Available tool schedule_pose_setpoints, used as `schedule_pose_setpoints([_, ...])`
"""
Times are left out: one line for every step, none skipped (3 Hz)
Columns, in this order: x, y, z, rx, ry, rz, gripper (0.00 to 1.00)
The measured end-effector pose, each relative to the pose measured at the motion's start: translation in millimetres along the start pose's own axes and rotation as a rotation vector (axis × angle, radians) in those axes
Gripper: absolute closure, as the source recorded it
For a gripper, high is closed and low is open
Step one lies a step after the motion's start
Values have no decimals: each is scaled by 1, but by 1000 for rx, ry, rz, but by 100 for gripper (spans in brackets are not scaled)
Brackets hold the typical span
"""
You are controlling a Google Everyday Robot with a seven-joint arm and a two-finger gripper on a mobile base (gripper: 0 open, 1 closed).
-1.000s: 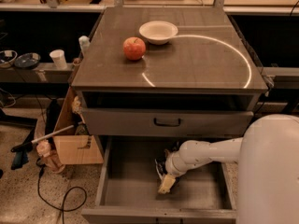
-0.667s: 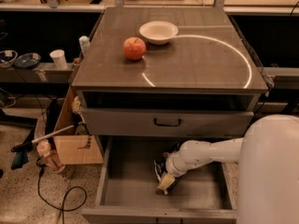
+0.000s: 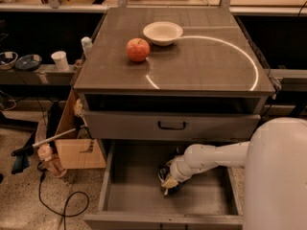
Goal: Pick blue chip bag from middle drawer and place on counter
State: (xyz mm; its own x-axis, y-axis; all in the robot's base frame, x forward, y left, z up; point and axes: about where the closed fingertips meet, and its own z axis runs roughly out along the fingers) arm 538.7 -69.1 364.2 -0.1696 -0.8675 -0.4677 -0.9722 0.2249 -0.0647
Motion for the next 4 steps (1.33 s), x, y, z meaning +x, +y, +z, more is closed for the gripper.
schedule_pose_setpoints([0, 0, 0, 0, 0, 0, 88])
schedule_pose_setpoints([0, 0, 0, 0, 0, 0, 100])
schedule_pose_setpoints([-1, 0, -1, -3, -6, 0, 100])
schedule_pose_setpoints([-4, 3, -6, -22, -48, -2, 100])
